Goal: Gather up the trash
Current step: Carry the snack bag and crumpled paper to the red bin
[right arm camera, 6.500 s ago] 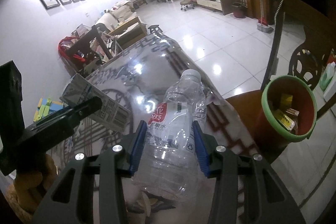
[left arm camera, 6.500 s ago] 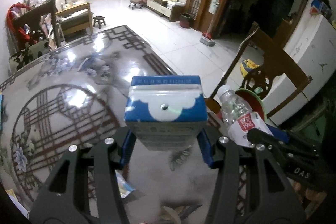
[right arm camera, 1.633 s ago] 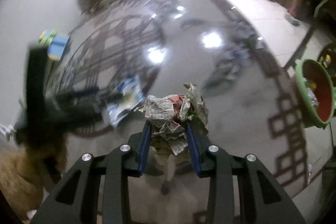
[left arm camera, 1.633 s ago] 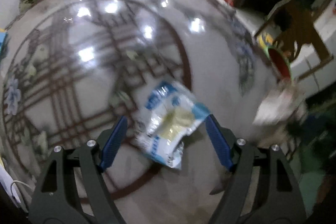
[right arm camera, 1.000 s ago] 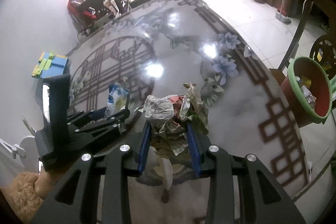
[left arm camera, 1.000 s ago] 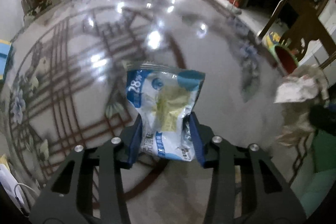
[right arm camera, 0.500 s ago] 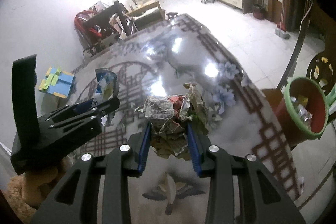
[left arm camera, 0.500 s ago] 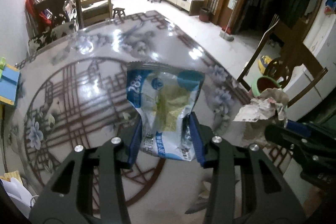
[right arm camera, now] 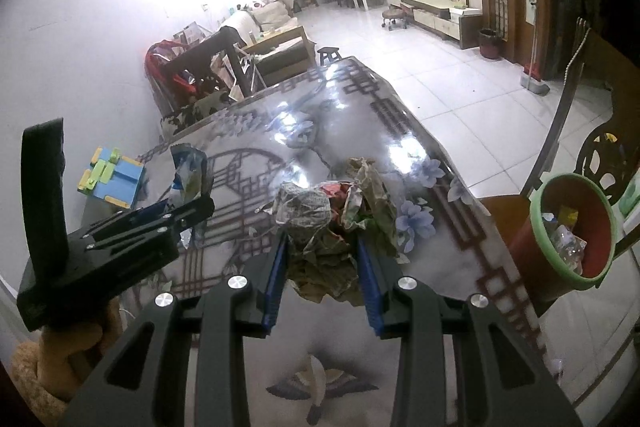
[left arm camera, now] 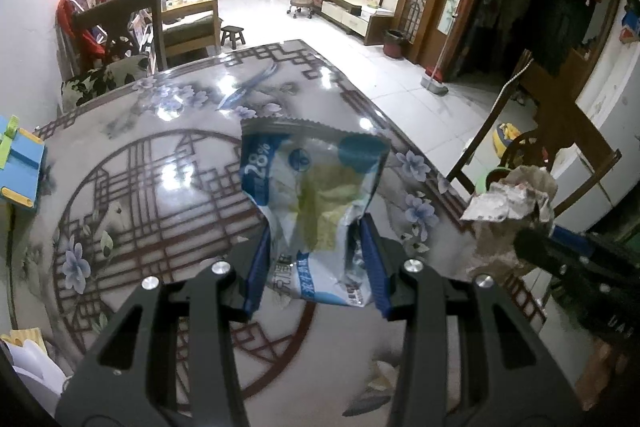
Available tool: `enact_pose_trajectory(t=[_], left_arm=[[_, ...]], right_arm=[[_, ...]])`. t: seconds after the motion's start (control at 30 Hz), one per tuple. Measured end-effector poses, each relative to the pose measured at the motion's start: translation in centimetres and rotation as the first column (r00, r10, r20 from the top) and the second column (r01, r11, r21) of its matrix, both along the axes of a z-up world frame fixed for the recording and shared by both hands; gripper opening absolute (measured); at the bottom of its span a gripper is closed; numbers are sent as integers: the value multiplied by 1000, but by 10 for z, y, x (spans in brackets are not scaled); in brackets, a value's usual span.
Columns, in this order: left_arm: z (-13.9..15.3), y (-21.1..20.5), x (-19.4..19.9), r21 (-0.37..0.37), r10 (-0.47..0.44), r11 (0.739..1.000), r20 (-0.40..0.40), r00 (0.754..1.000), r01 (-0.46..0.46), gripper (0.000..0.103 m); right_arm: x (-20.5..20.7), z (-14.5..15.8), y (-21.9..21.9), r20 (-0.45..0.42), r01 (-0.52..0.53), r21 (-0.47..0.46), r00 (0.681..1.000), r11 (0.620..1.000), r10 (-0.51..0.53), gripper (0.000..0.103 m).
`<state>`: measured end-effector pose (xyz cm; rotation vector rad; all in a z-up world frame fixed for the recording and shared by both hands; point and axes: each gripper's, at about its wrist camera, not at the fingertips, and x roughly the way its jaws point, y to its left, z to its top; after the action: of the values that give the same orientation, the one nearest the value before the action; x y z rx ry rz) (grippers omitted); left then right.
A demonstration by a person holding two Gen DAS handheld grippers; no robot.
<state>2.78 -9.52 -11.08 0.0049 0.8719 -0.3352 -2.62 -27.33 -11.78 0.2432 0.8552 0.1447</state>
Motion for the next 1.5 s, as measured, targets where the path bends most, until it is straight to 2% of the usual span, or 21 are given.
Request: enact_pose_trajectory(t=[0.57, 0.93, 1.17, 1.5], left_arm=[[26, -35, 1, -34, -50, 998, 51, 997, 52, 41], [22, -70, 5, -20, -133, 991, 40, 990, 134, 41], [20, -107, 8, -13, -188, 982, 26, 982, 189, 41], [14, -157, 25, 11, -188, 982, 16, 982, 187, 41]], right_arm=[[-5, 0, -36, -23, 68, -29, 997, 997, -69, 33], [-11, 1, -71, -23, 153, -30, 988, 988, -153, 33], [-16, 0, -99, -30, 196, -28, 980, 980, -197, 33], [0, 1, -154, -31, 216, -24, 976, 976, -216, 33]])
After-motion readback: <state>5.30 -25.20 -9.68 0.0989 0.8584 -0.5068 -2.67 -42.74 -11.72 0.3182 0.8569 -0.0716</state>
